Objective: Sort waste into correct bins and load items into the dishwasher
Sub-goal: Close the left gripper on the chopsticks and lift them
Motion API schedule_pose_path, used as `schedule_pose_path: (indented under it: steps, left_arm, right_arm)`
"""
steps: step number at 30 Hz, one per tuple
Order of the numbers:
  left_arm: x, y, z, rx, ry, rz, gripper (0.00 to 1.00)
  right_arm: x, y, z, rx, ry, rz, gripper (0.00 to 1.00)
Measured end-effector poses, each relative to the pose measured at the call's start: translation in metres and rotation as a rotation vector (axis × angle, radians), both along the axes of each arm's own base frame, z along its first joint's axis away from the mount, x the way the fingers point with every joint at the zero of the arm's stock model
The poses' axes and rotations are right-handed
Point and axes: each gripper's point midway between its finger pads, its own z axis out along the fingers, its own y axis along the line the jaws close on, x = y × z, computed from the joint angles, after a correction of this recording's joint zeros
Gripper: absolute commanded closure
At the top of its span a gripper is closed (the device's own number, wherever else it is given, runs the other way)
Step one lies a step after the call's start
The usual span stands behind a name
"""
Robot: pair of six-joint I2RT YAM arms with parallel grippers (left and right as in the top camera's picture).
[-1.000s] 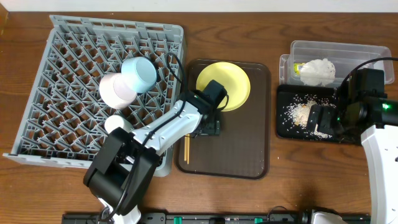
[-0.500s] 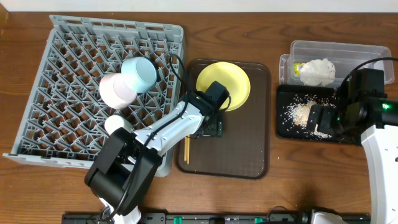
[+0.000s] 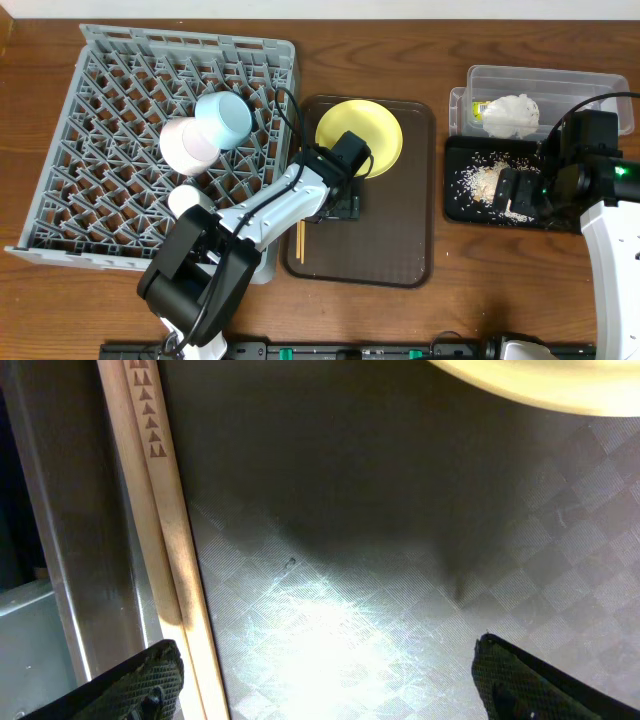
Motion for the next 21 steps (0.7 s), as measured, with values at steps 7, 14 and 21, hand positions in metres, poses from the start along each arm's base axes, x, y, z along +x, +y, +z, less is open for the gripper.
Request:
schedule_pose_path:
  steps: [7,14,21]
  left_arm:
    - [0.000,0.000,-0.002,0.002,0.003,0.000,0.08]
    - [-0.004,0.002,-0.017,0.027,0.040,0.000,0.08]
    - [-0.008,-0.004,-0.018,0.003,0.054,-0.009,0.69]
  right_arm:
    - [0.000,0.000,0.000,0.000,0.000,0.000,0.01]
    - [0.000,0.000,0.000,0.000,0.001,0.000,0.01]
    - [-0.001,0.000,0.000,0.000,0.003,0.000,0.01]
